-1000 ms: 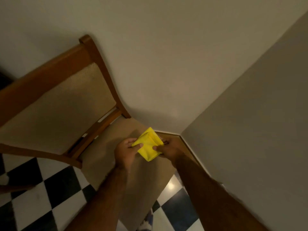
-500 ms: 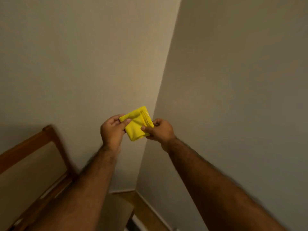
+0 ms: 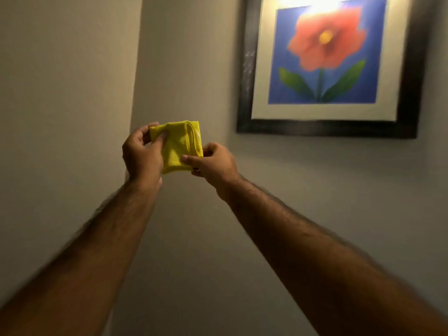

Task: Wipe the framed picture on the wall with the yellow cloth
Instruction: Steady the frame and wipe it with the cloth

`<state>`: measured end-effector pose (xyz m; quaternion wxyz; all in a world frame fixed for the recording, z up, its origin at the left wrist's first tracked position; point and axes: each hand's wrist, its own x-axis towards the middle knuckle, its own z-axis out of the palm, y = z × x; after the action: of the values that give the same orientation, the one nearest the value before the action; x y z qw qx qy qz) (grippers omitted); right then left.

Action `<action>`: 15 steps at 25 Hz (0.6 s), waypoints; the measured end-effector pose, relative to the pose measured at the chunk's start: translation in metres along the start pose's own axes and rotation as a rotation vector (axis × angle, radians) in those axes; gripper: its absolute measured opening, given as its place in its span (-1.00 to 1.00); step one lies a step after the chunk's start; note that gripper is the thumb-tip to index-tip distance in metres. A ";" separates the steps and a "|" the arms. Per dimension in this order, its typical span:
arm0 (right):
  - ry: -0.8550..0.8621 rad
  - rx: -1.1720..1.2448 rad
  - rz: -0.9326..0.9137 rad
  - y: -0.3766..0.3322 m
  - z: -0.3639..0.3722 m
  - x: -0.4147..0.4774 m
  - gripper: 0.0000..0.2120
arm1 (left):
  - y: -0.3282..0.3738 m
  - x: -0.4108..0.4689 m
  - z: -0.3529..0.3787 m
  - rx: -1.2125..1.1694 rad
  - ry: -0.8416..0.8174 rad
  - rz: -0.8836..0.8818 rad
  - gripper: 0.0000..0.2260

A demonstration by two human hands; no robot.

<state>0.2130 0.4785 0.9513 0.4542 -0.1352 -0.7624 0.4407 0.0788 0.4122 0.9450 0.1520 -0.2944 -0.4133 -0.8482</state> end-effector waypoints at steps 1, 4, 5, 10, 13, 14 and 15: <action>0.072 -0.062 -0.102 -0.024 -0.025 0.008 -0.62 | 0.023 0.010 0.028 -0.032 -0.021 0.046 -0.77; 0.362 -0.458 -0.532 -0.087 -0.118 0.027 -0.61 | 0.082 0.038 0.104 -0.102 -0.061 0.135 -0.73; 0.433 -0.617 -0.665 -0.103 -0.155 0.031 -0.57 | 0.097 0.045 0.125 -0.101 -0.073 0.159 -0.73; 0.704 -1.404 -0.711 -0.141 -0.334 0.041 -0.30 | 0.121 0.066 0.200 0.033 -0.119 0.286 -0.73; 0.765 -1.519 -0.525 -0.132 -0.396 0.041 -0.16 | 0.113 0.065 0.228 0.086 -0.096 0.291 -0.73; 0.761 -1.552 -0.486 -0.124 -0.405 0.042 -0.12 | 0.110 0.066 0.233 0.091 -0.079 0.284 -0.73; 0.753 -1.574 -0.459 -0.116 -0.412 0.044 -0.08 | 0.106 0.067 0.237 0.095 -0.069 0.282 -0.74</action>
<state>0.5456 0.6646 1.1504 0.5267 -0.3868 -0.6524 -0.3838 0.1679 0.5332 1.1668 0.2691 -0.3708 -0.4123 -0.7874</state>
